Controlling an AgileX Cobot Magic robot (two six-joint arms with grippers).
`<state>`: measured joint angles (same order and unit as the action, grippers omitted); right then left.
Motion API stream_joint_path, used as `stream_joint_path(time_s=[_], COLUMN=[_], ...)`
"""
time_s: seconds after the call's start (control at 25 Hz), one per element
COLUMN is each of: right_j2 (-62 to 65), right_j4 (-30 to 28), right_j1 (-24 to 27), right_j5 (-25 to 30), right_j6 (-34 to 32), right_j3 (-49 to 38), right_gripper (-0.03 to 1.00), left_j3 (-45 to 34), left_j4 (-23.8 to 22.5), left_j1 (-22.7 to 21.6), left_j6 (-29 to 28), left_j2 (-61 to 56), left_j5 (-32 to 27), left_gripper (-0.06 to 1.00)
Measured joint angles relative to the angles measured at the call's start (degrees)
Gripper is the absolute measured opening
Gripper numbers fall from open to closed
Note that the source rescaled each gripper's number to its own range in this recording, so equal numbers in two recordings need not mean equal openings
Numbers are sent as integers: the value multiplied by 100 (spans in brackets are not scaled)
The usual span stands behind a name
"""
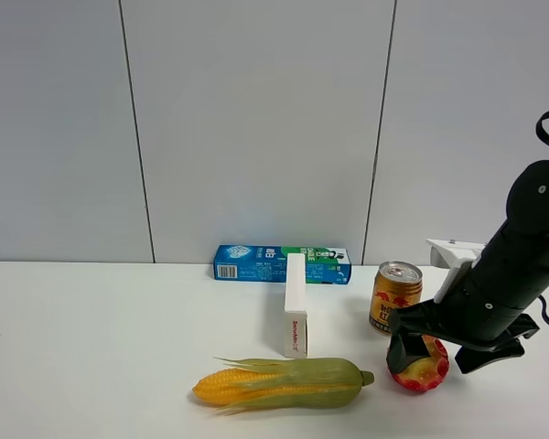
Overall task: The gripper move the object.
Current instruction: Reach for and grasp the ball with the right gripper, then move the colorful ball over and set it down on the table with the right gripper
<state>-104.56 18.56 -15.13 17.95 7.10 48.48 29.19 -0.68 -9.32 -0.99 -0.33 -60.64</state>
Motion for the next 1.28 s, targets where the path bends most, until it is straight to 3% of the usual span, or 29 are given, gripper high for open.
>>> stream_joint_path(time_s=[0.36, 0.4, 0.52, 0.84, 0.96, 1.12, 1.28], right_j2=[0, 0, 0, 44, 302, 1365, 2763], right_j4=[40, 47, 151, 187, 146, 85, 85], right_j1=[-12, -12, -25, -25, -18, -18, -83], right_j5=[-192, -222, -242, -70, 441, 946, 1098], right_j6=[0, 0, -13, -241, -241, -241, -241], right_j3=[0, 0, 6, 12, 6, 1, 7], right_gripper=[58, 49, 0, 0, 0, 0, 0], left_j3=[0, 0, 0, 0, 0, 0, 0], left_j4=[0, 0, 0, 0, 0, 0, 0], left_j1=[0, 0, 0, 0, 0, 0, 0], left_j6=[7, 7, 7, 7, 7, -1, -1], left_j2=[0, 0, 0, 0, 0, 0, 0], left_j5=[0, 0, 0, 0, 0, 0, 0], left_gripper=[100, 100, 100, 100, 100, 100, 100])
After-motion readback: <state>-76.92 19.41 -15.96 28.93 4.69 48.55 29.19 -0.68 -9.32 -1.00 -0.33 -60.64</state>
